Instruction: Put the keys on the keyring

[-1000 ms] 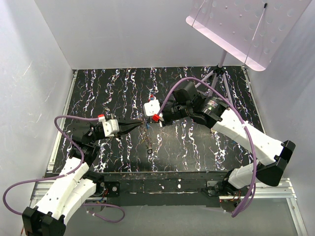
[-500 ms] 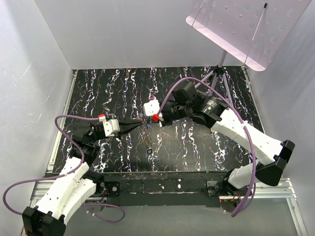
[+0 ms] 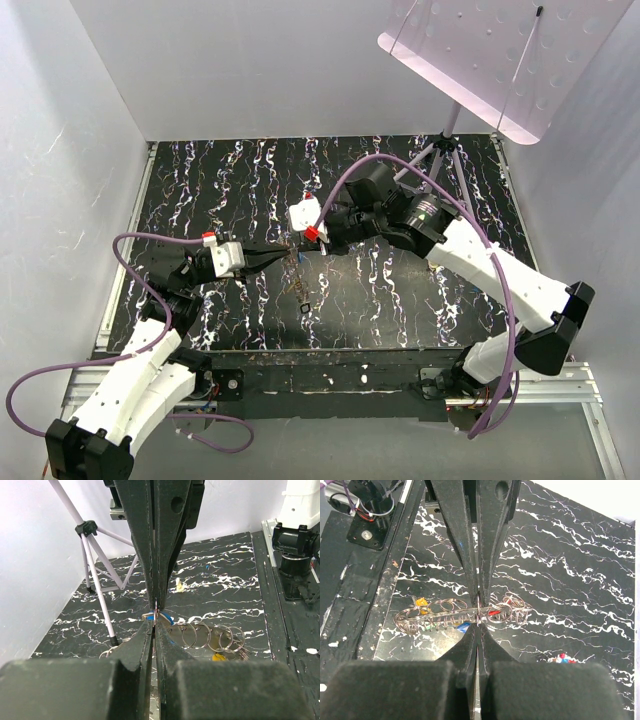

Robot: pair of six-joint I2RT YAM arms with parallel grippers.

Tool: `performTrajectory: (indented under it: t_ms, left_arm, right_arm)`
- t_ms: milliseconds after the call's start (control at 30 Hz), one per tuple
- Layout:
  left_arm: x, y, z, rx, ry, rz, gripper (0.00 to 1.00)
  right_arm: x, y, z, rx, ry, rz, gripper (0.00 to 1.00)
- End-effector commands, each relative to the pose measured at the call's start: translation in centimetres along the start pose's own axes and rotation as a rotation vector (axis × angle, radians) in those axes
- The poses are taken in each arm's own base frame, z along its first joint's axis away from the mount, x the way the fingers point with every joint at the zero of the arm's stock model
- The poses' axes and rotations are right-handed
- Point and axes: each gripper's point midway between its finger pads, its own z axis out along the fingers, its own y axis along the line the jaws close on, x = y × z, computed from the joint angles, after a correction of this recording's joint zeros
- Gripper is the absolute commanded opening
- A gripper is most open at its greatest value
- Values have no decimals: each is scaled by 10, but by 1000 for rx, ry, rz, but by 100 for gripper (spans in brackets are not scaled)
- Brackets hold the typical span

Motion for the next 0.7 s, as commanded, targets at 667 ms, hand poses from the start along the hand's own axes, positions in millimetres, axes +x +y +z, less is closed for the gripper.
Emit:
performTrajectory:
  t_ms: [667]
  left_arm:
    - [-11,6,1,-25,-11,28,0]
  right_arm:
    - [-20,-2,-1,-23,-25,-51,1]
